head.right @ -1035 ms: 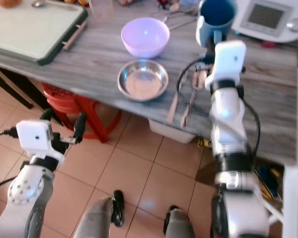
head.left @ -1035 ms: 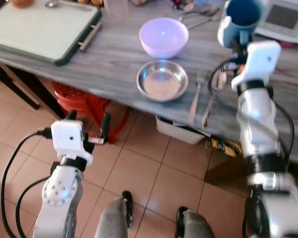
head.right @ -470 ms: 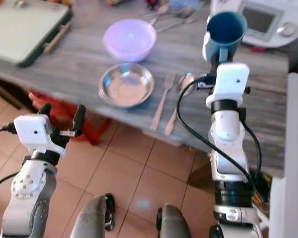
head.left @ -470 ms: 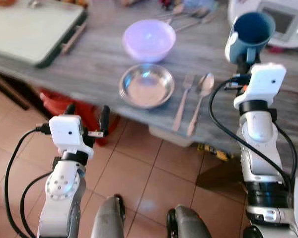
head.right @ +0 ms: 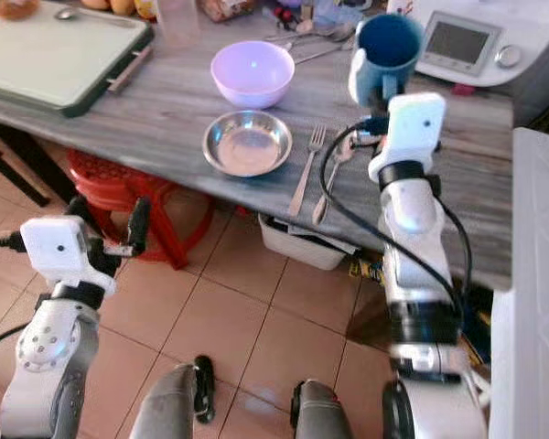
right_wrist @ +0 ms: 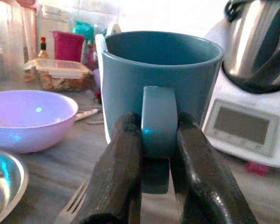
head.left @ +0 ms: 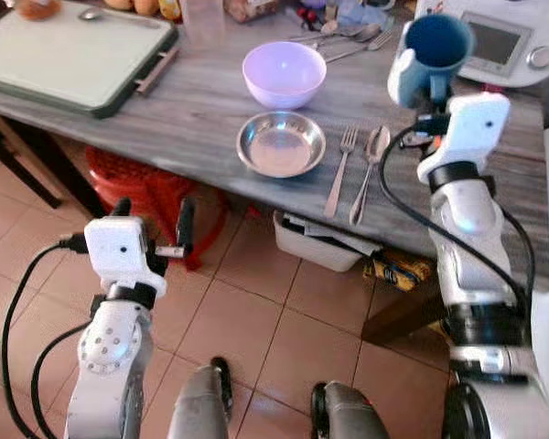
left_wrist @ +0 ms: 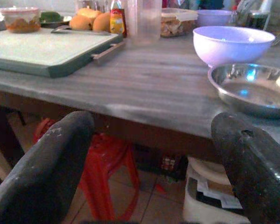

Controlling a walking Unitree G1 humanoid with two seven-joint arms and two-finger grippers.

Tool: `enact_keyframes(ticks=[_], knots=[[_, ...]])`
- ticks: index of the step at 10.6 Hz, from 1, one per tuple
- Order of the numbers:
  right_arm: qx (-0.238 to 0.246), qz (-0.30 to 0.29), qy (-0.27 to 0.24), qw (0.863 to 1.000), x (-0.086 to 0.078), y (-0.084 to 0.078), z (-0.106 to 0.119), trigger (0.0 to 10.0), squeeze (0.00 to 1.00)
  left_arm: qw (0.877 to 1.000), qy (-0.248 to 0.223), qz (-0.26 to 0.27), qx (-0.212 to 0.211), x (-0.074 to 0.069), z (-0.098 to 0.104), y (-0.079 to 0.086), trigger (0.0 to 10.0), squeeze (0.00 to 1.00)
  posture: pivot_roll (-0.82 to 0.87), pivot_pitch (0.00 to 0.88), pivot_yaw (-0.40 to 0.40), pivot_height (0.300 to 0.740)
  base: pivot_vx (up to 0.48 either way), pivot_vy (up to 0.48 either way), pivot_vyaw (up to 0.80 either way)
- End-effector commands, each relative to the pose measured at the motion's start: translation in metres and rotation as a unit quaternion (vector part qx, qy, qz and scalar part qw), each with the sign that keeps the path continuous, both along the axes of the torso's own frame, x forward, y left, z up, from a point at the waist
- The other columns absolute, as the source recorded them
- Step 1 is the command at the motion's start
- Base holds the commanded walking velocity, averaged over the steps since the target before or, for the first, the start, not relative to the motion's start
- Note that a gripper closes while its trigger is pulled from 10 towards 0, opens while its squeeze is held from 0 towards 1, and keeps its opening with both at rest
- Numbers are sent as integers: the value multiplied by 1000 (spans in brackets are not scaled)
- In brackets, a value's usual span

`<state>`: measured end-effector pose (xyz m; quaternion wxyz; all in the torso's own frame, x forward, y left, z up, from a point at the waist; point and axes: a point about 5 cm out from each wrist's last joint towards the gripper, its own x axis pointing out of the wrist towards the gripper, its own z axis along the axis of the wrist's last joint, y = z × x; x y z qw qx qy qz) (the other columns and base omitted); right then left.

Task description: Setting the table

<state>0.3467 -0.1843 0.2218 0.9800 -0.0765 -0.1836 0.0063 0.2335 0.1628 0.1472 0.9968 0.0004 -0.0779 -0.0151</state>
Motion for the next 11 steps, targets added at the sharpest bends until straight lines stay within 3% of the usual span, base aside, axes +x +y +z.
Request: enact_keyframes(ticks=[1,11], knots=[[4,9,-7,1000,2,0,4,10000,0,1000,-3,5,3,-3,3,2,10000,0,71,235,15,740,0,0,0],[21,35,-21,999,39,12,24,10000,0,998,27,-5,50,-27,17,21,10000,0,193,371,104,740,0,0,0]])
